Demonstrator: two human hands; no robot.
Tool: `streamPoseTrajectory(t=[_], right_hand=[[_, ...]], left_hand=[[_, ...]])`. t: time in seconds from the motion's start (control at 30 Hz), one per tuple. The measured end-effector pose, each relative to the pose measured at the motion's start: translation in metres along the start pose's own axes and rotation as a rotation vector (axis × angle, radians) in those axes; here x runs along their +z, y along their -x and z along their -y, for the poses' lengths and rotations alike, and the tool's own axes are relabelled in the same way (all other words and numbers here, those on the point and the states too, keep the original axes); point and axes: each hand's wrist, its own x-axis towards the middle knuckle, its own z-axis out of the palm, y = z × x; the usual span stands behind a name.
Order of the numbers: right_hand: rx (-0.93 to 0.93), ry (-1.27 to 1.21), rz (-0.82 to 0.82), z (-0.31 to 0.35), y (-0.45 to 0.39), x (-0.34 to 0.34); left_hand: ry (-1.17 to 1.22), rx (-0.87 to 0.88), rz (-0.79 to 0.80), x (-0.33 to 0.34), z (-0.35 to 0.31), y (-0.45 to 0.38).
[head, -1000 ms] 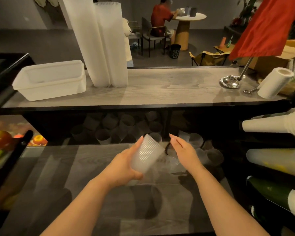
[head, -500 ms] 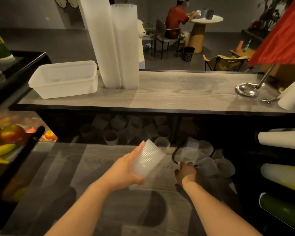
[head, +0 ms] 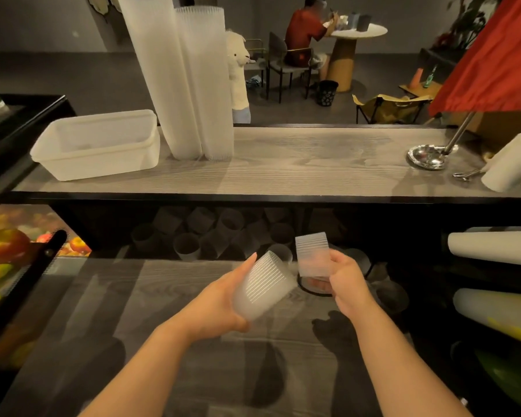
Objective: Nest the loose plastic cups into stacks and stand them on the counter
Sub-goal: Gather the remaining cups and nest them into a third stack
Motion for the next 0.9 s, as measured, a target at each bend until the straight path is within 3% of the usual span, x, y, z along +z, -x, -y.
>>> streamPoseTrajectory(t=[0.13, 0.3, 0.57, 0.7, 0.77, 0.83, 0.9], right_hand=[[-0.05, 0.062, 0.157, 0.018, 0.014, 0.003], [-0.04, 0.182, 0.109, 0.02, 0.01, -0.001], [-0.117, 0.602, 0.219, 0.022, 0.015, 0.007], [-0.059, 0.652, 0.283, 0.019, 0.015, 0.006], [-0.016, 0.568, 0.204, 0.014, 0.009, 0.001], [-0.06, 0.553, -0.091, 0.003, -0.002, -0.013], [-0.073, 0.7, -0.412, -0.009, -0.015, -0.035]], left_hand=[[-0.015, 0.025, 0.019, -0.001, -0.005, -0.003], [-0.026, 0.059, 0.048, -0.002, -0.011, -0.009], [-0.023, 0.097, 0.079, -0.001, -0.015, -0.018], [-0.06, 0.089, 0.084, 0.0, -0.012, -0.025], [-0.064, 0.08, 0.092, 0.001, -0.01, -0.028], [-0.074, 0.069, 0.094, 0.002, -0.008, -0.03], [-0.082, 0.057, 0.092, 0.001, -0.006, -0.033]])
